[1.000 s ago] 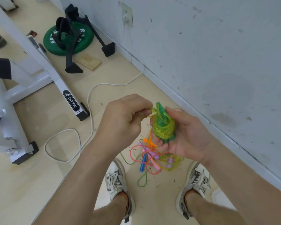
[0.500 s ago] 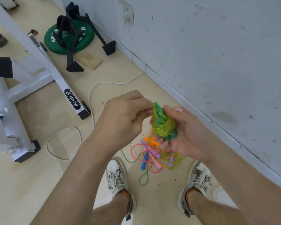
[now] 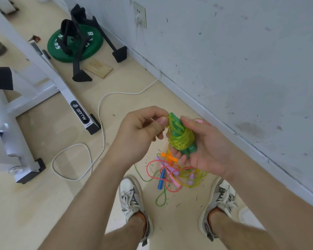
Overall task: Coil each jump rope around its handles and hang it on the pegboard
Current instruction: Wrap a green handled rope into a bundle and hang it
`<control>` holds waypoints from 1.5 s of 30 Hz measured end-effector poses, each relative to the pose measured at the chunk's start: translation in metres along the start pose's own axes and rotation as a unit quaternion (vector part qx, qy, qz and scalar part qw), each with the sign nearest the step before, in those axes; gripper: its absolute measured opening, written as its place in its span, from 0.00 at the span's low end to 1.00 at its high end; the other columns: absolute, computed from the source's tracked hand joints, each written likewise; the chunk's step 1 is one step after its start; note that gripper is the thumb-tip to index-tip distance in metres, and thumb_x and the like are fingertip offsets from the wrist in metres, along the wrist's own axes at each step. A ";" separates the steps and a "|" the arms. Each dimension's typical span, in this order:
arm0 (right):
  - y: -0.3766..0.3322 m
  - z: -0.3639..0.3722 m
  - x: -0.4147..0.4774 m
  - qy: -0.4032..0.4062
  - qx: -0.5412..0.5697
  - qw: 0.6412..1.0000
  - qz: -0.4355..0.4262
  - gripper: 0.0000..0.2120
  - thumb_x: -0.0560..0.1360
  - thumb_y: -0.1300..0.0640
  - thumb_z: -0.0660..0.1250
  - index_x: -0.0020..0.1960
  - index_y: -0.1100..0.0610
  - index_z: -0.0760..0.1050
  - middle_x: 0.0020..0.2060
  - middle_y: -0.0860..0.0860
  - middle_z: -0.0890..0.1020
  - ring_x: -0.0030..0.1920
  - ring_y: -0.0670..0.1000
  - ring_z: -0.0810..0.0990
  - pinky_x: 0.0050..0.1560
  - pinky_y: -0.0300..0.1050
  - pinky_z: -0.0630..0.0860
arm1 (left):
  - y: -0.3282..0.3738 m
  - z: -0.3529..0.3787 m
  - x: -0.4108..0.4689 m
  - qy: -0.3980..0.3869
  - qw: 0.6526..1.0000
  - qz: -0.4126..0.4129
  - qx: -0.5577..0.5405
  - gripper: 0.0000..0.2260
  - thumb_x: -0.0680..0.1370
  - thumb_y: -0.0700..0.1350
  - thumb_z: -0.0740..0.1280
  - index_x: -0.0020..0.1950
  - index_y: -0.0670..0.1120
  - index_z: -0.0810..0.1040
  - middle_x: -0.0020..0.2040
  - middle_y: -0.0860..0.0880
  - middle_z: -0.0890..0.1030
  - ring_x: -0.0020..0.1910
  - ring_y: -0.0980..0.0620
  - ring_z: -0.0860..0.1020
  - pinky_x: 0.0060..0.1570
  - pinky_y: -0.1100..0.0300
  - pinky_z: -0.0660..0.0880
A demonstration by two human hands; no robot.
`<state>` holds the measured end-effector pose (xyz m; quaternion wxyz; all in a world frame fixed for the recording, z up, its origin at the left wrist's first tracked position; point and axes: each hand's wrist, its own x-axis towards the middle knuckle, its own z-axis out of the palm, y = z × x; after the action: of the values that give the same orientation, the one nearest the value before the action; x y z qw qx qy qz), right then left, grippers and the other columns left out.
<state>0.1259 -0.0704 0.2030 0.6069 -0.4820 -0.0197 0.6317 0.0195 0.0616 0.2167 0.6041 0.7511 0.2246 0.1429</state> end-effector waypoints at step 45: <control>-0.014 -0.025 0.001 0.190 -0.082 0.949 -0.237 0.16 0.63 0.49 0.78 0.47 0.54 0.80 0.37 0.48 0.80 0.38 0.49 0.78 0.36 0.42 0.74 | -0.009 0.056 0.007 -0.048 0.981 -0.190 0.014 0.29 0.66 0.37 0.77 0.24 0.50 0.56 0.22 0.54 0.59 0.28 0.50 0.61 0.34 0.59 0.63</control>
<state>0.1528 -0.0802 0.1976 0.6901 -0.6222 -0.0692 0.3630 0.0513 0.0189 0.1949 0.6198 0.7092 0.3357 -0.0137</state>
